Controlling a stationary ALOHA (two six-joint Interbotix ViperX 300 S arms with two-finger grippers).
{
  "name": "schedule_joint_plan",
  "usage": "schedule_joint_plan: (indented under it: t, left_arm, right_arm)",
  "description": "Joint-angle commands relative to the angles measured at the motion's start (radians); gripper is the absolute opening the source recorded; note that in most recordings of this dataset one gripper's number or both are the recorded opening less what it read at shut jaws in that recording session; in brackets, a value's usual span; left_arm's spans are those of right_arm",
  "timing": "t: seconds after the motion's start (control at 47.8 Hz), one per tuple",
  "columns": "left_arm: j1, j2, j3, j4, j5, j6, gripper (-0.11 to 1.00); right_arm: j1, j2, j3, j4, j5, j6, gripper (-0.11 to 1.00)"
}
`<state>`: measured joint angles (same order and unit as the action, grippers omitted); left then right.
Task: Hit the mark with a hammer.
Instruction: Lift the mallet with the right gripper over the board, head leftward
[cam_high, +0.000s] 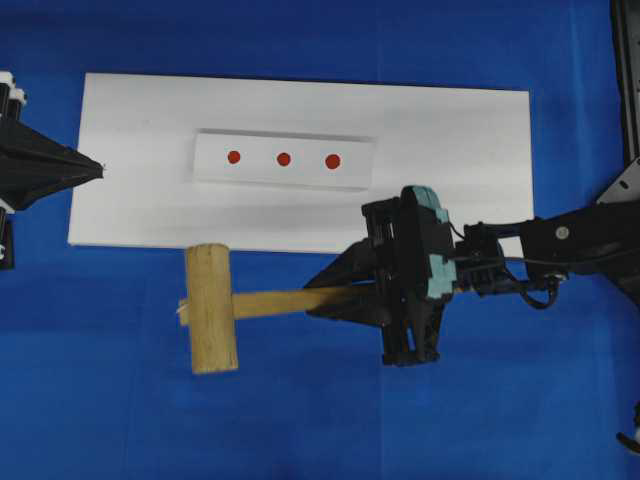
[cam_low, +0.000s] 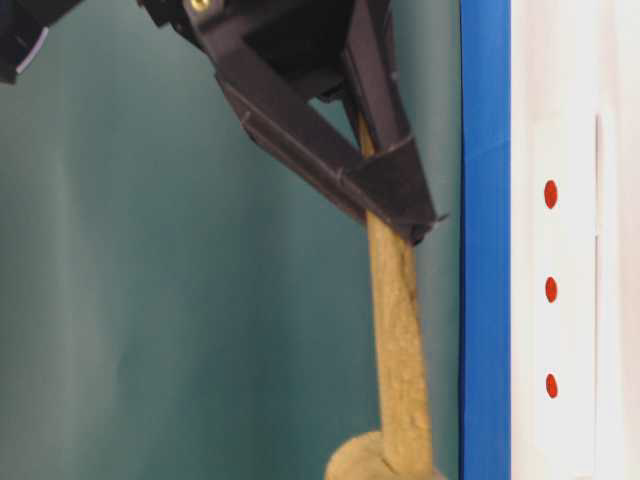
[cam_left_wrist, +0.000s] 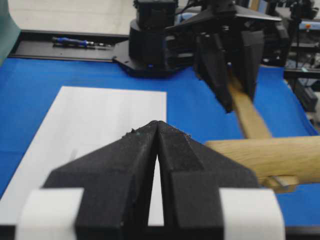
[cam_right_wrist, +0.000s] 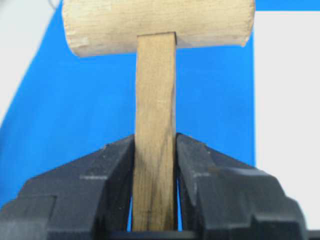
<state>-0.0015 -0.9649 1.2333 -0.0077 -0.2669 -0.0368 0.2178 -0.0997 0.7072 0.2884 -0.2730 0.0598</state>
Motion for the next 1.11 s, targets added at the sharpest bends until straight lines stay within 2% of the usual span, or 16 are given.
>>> schedule_joint_plan:
  t: [0.0,0.46,0.669,0.774,0.857,0.962,1.087]
  left_arm:
    - [-0.003,0.006,-0.011,-0.002,-0.006,-0.002,0.0]
    - [-0.003,0.011,-0.012,-0.002,-0.006,-0.002,0.0]
    - [-0.003,0.006,-0.012,0.0,-0.006,-0.002,0.0]
    - [-0.003,0.008,-0.012,-0.002,-0.006,-0.002,0.0]
    - [-0.003,0.008,-0.012,0.0,-0.006,-0.002,0.0]
    - [-0.003,0.006,-0.012,-0.002,-0.006,-0.005,0.0]
    - [-0.003,0.003,-0.014,0.0,-0.006,-0.018,0.0]
  right_arm:
    - [-0.025,-0.029,-0.018,-0.005,-0.006,-0.005,0.09]
    - [-0.272,-0.04,-0.02,-0.017,0.035,-0.126,0.09]
    - [-0.29,-0.041,-0.023,-0.018,0.031,-0.147,0.09]
    - [-0.29,-0.044,-0.025,-0.054,0.023,-0.179,0.09]
    - [-0.29,-0.049,-0.029,-0.104,-0.002,-0.242,0.09]
    - [-0.299,-0.051,-0.037,-0.117,-0.041,-0.336,0.09]
    - [-0.308,-0.051,-0.037,-0.129,-0.086,-0.515,0.09]
